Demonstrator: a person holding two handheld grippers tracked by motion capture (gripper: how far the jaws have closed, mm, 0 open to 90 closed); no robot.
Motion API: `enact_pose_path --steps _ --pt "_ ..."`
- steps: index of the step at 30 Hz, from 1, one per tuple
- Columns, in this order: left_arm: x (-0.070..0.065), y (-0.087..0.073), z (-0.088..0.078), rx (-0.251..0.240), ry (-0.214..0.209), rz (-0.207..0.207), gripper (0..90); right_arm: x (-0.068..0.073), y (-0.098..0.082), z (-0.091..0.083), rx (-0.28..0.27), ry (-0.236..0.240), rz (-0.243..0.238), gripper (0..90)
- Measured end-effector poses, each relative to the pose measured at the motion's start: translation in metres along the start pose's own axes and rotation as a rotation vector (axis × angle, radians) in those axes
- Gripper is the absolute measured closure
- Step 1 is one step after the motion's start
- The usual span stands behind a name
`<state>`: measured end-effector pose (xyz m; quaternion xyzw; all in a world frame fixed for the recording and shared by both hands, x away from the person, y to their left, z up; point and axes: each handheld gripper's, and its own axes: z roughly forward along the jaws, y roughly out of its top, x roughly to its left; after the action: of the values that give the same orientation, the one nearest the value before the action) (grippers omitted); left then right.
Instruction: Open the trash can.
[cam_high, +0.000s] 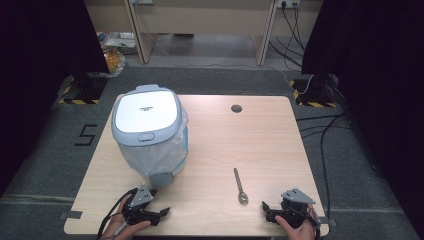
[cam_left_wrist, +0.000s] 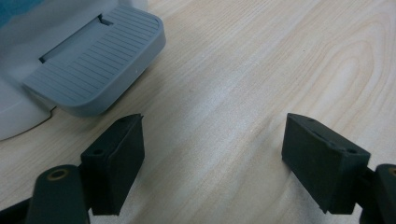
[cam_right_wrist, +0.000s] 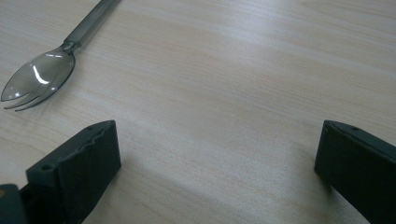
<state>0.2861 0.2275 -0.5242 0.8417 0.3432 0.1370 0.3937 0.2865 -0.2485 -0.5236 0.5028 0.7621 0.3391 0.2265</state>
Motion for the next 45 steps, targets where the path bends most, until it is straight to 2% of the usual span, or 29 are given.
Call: enact_pose_path --steps 11,14,19,25,30,34,45 --pt "-0.001 0.0 -0.002 0.001 0.006 0.019 20.7 -0.001 0.0 0.001 -0.006 0.002 -0.003 0.4" --pt "0.001 0.002 -0.008 -0.032 0.005 0.01 21.0 -0.001 0.001 0.001 -0.003 0.003 -0.002 0.4" --pt "0.002 0.008 -0.018 -0.072 0.027 0.017 21.4 -0.001 0.001 0.001 0.001 0.001 0.0 0.4" --pt "0.004 0.015 -0.021 -0.106 0.044 0.028 21.6 -0.001 0.002 0.001 0.004 0.001 -0.002 0.4" --pt "0.007 0.023 -0.02 -0.128 0.055 0.042 21.6 -0.001 0.002 0.002 0.005 0.0 -0.001 0.4" --pt "0.008 0.028 -0.015 -0.139 0.045 0.043 21.8 -0.001 0.002 0.001 0.002 0.0 0.001 0.4" --pt "0.009 0.032 0.001 -0.126 0.013 0.062 22.5 -0.001 0.002 0.002 0.0 0.003 -0.001 0.4"
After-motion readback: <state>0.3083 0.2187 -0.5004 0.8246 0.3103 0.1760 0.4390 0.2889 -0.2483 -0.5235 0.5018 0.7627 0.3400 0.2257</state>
